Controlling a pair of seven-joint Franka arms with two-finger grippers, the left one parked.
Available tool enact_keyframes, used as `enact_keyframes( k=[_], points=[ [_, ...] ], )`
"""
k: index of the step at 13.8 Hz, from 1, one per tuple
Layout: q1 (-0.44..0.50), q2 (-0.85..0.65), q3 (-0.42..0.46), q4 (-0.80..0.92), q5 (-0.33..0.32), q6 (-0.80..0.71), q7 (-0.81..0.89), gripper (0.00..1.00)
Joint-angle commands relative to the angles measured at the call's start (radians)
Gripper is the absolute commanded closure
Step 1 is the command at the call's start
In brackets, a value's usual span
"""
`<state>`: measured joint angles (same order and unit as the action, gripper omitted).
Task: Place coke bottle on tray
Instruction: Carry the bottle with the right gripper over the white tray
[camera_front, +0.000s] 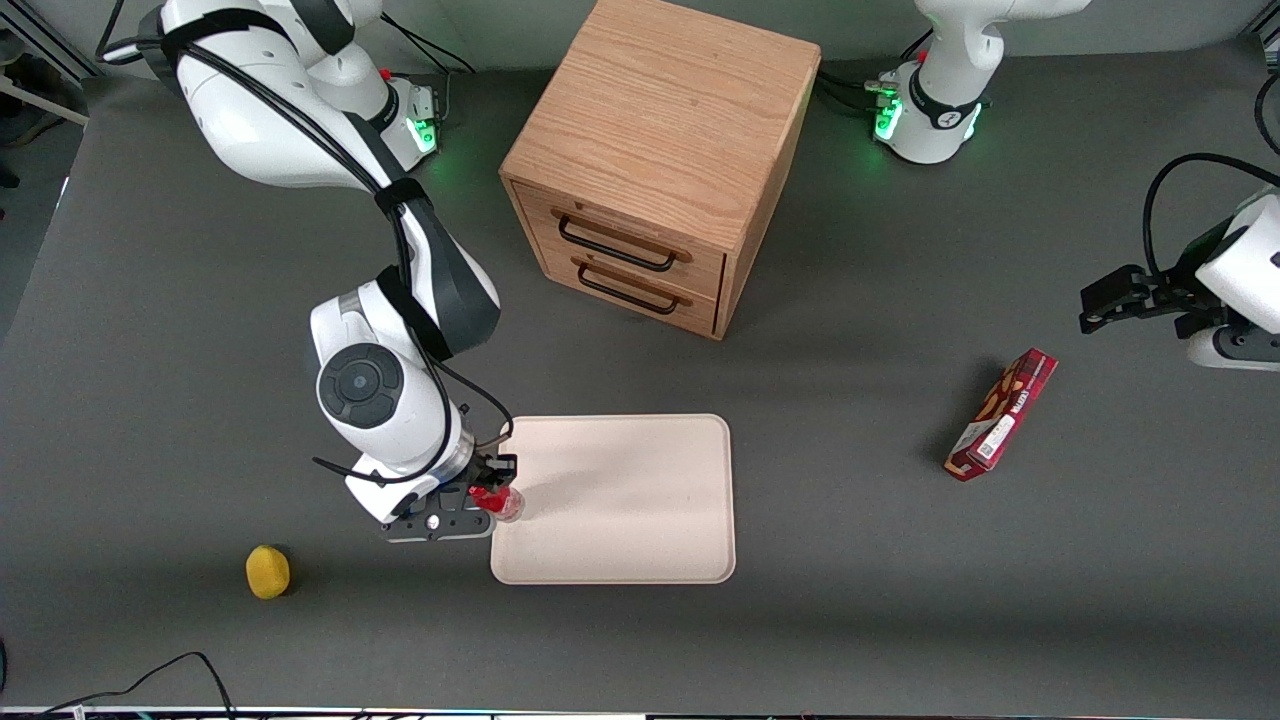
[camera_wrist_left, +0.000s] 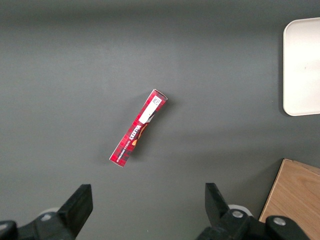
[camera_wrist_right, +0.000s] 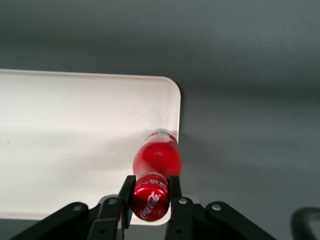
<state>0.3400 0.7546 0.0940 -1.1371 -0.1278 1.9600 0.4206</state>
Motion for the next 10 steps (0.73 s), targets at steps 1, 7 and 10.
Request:
enact_keyframes(
  k=[1, 7, 10],
  points=[
    [0.022, 0.069, -0.013, 0.117, -0.023, -0.033, 0.023, 1.00],
    [0.027, 0.098, -0.011, 0.118, -0.021, 0.014, 0.024, 1.00],
    [0.027, 0.106, -0.011, 0.117, -0.019, 0.030, 0.024, 1.00]
  ],
)
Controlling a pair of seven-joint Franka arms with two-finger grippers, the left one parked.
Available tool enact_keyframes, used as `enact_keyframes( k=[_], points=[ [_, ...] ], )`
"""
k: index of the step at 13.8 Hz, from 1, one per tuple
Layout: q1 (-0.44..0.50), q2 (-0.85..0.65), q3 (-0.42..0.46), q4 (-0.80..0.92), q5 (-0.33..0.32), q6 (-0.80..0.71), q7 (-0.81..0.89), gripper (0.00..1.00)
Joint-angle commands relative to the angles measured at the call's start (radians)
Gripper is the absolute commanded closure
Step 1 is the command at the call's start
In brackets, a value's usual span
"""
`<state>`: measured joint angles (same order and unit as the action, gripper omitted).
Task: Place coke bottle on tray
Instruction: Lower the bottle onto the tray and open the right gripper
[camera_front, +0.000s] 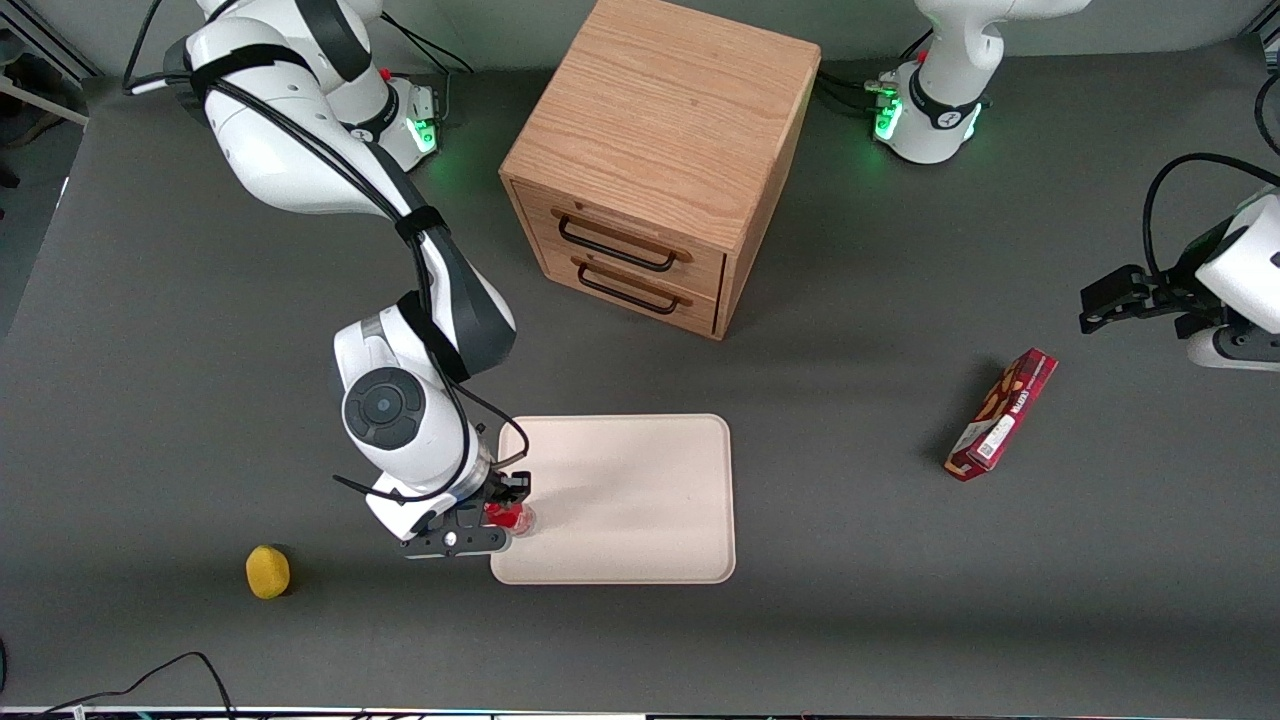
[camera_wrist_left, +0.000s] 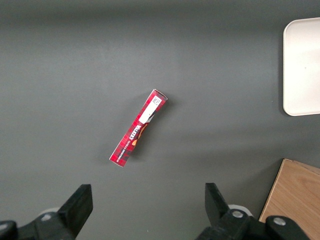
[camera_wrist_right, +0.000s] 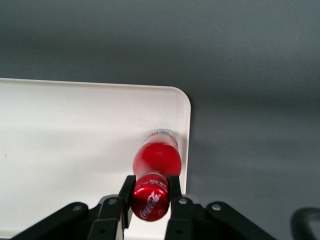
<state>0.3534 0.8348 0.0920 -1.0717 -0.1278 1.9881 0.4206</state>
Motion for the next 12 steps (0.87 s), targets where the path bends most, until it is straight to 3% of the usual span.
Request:
enact_keyframes(
  k=[1, 2, 4, 5, 12],
  points=[
    [0.013, 0.029, -0.009, 0.052, -0.019, 0.004, 0.023, 1.00],
    [0.013, 0.032, -0.009, 0.052, -0.019, 0.015, 0.024, 1.00],
    [0.012, 0.040, -0.011, 0.050, -0.021, 0.027, 0.023, 0.15],
    [0.012, 0.038, -0.011, 0.050, -0.021, 0.028, 0.023, 0.00],
    [-0.010, -0.121, -0.008, 0.035, -0.016, -0.127, 0.023, 0.00]
  ],
)
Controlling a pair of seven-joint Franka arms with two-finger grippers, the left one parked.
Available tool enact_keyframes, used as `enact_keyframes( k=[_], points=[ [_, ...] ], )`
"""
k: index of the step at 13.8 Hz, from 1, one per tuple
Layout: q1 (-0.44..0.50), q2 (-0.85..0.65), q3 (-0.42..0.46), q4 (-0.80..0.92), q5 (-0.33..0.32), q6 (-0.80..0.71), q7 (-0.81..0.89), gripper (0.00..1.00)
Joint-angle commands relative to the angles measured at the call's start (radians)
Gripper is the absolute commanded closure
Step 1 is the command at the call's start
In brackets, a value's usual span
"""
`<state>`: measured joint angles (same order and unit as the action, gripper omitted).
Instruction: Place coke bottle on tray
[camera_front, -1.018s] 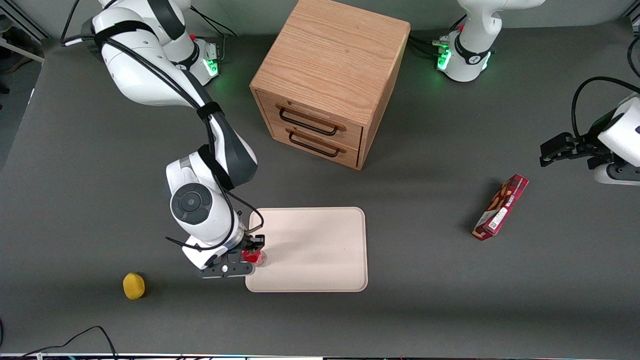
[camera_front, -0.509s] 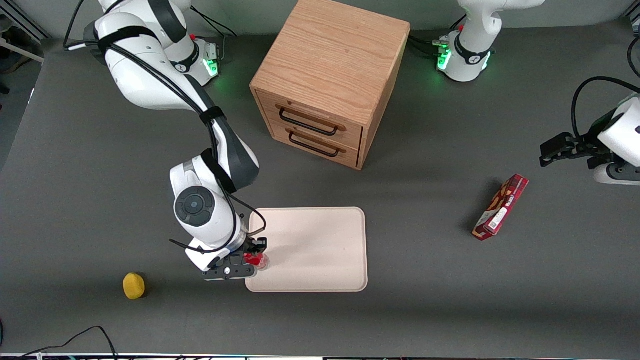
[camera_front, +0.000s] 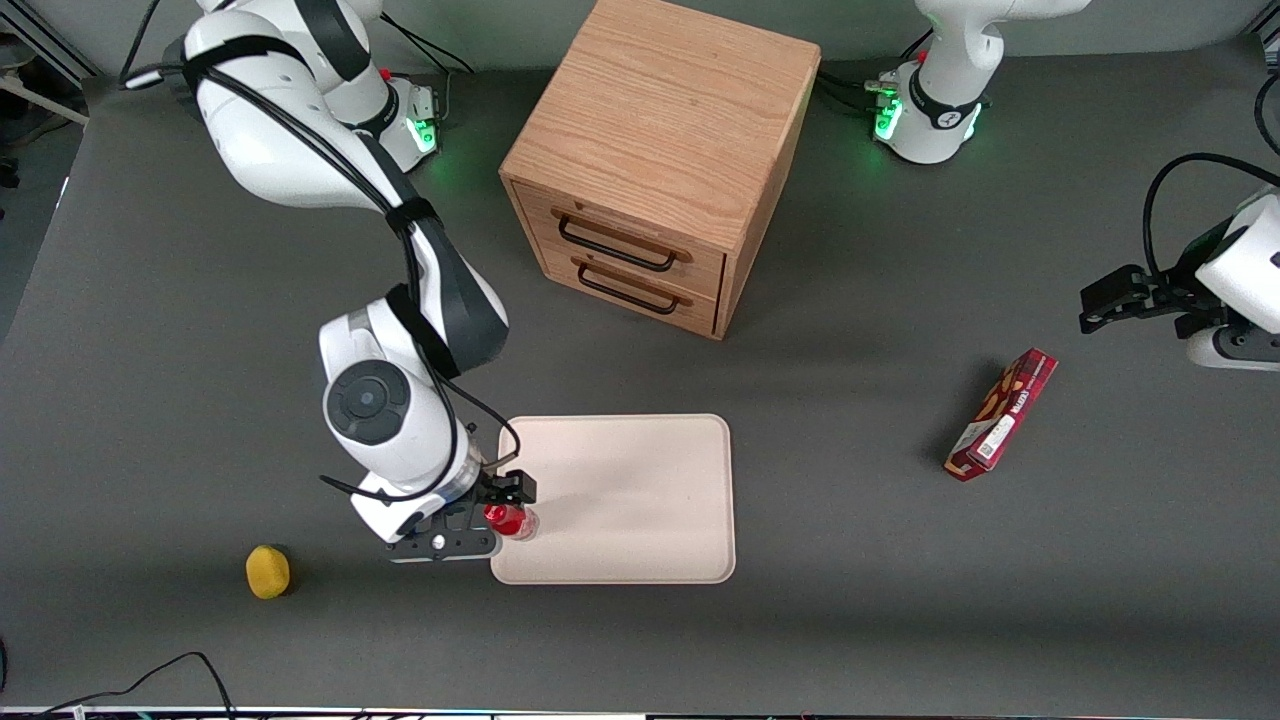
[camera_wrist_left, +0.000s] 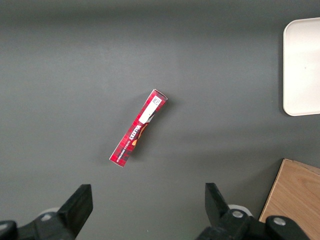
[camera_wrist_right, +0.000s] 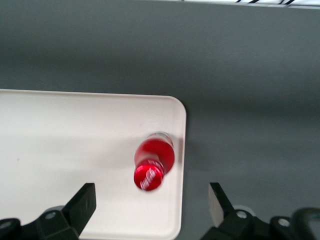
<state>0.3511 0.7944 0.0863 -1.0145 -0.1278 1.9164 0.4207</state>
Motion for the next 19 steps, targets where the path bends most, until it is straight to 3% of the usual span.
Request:
enact_keyframes(
  k=[1, 10, 13, 17, 19],
  points=[
    [-0.017, -0.108, 0.001, -0.035, -0.015, -0.075, 0.021, 0.00],
    [-0.099, -0.328, 0.004, -0.120, -0.016, -0.270, -0.003, 0.00],
    [-0.164, -0.449, 0.010, -0.252, -0.012, -0.255, -0.094, 0.00],
    [-0.294, -0.677, 0.001, -0.508, 0.054, -0.163, -0.259, 0.00],
    [-0.329, -0.759, -0.045, -0.558, 0.066, -0.163, -0.319, 0.00]
  ],
)
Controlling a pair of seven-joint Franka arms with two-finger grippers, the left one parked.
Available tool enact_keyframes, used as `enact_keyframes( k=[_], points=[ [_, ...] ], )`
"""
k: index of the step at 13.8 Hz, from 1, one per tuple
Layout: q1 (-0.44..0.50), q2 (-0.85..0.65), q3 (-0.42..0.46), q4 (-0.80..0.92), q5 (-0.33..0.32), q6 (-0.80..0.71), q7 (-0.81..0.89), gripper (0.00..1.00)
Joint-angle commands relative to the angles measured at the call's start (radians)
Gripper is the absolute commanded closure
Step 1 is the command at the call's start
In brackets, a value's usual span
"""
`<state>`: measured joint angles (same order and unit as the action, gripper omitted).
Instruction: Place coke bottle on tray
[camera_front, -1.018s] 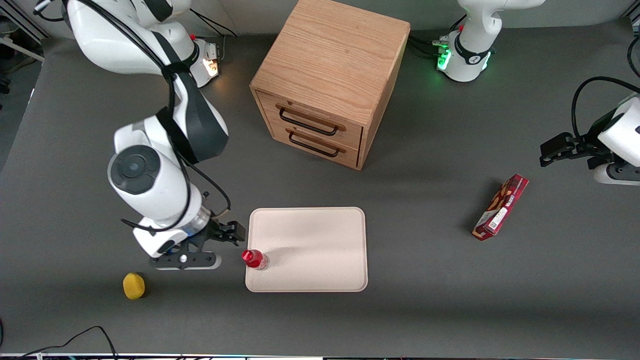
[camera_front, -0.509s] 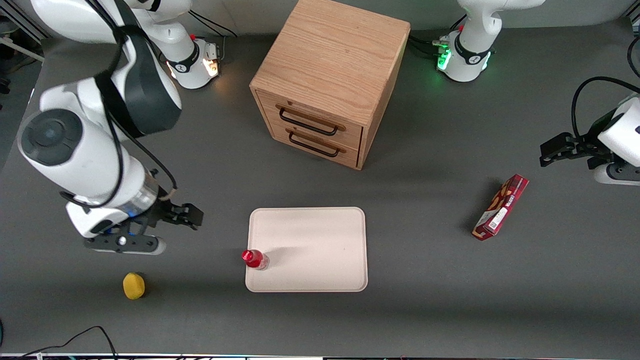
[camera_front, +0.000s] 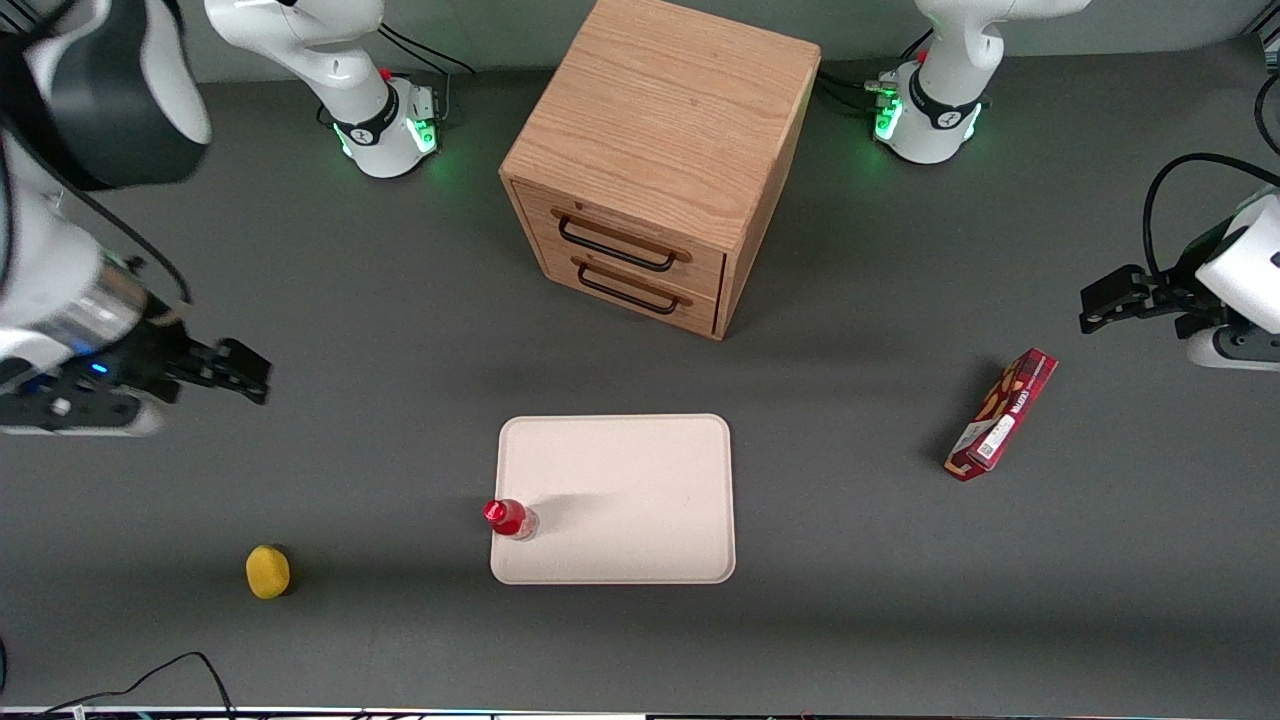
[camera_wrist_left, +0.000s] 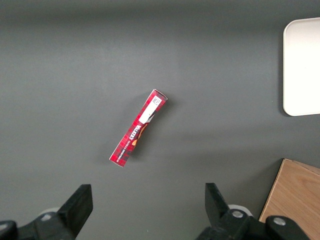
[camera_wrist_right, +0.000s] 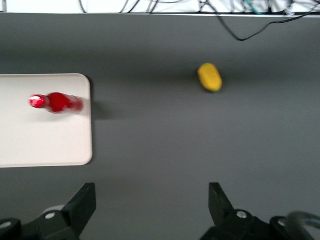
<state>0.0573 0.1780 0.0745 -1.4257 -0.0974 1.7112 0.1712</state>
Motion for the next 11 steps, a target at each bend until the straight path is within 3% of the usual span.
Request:
enact_keyframes(
  k=[1, 5, 11],
  points=[
    [-0.053, -0.165, -0.042, -0.147, 0.044, 0.032, -0.111, 0.00],
    [-0.086, -0.213, -0.061, -0.147, 0.064, -0.015, -0.228, 0.00],
    [-0.086, -0.236, -0.059, -0.147, 0.064, -0.064, -0.208, 0.00]
  ],
)
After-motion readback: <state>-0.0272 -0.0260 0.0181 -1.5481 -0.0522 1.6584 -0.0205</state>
